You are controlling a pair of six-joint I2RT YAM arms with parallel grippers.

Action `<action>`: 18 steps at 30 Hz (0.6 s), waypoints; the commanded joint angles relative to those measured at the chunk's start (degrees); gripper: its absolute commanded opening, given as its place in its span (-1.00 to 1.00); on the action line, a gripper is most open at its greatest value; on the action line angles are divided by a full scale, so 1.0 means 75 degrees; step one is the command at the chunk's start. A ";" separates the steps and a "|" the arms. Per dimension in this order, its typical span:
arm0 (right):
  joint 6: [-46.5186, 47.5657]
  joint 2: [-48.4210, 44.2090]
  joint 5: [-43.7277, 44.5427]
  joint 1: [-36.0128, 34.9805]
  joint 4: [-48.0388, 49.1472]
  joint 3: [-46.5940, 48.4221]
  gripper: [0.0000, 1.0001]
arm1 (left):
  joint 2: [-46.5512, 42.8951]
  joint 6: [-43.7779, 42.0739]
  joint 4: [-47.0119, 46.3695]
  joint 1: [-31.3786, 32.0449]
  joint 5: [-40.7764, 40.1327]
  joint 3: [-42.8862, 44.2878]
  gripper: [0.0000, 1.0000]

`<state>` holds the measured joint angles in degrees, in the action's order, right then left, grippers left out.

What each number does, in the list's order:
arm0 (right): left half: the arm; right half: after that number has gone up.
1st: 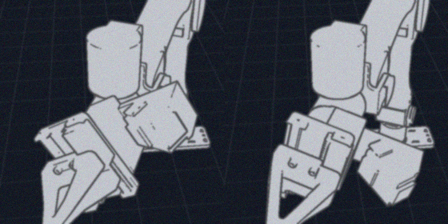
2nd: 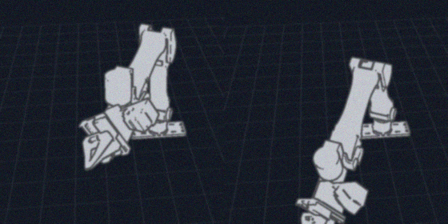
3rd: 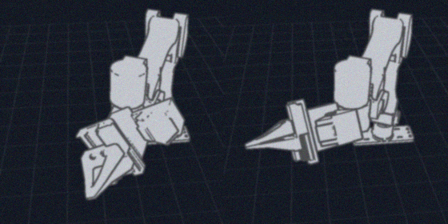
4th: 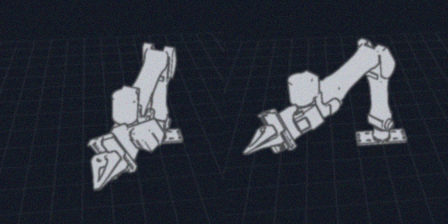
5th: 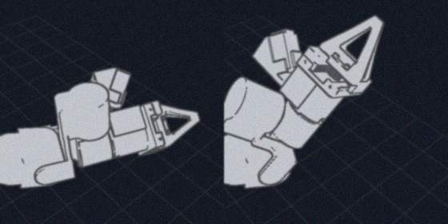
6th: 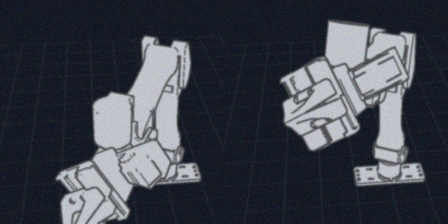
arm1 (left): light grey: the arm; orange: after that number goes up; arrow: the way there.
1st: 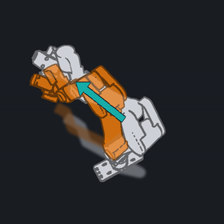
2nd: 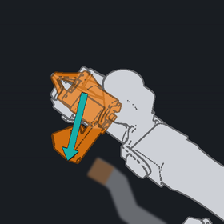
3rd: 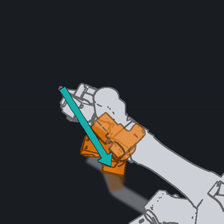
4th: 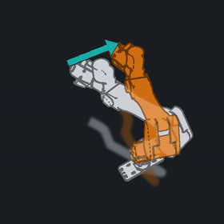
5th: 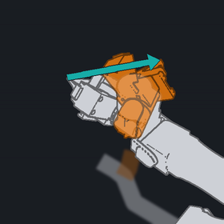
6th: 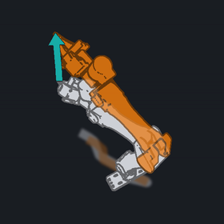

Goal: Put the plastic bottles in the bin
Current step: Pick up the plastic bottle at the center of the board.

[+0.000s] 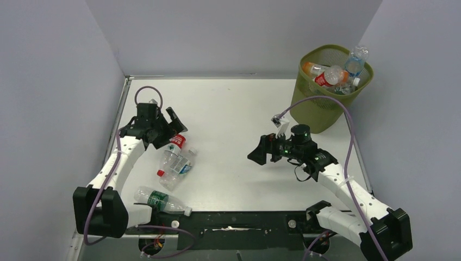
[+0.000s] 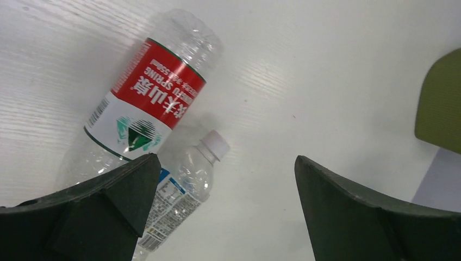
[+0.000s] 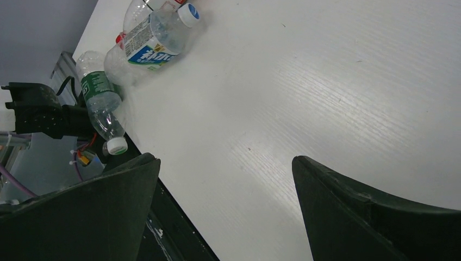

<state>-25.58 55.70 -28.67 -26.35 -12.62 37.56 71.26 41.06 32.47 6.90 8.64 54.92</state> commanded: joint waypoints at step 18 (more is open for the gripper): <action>-0.0223 0.0011 0.0163 -0.0127 0.0610 -0.0369 0.96 | 0.1287 -0.1078 0.0193 -0.0052 -0.1595 0.0487 0.87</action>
<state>-26.24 57.06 -27.99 -26.74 -11.97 35.20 82.85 34.50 34.48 6.74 -1.80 57.41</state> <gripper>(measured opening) 0.980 0.940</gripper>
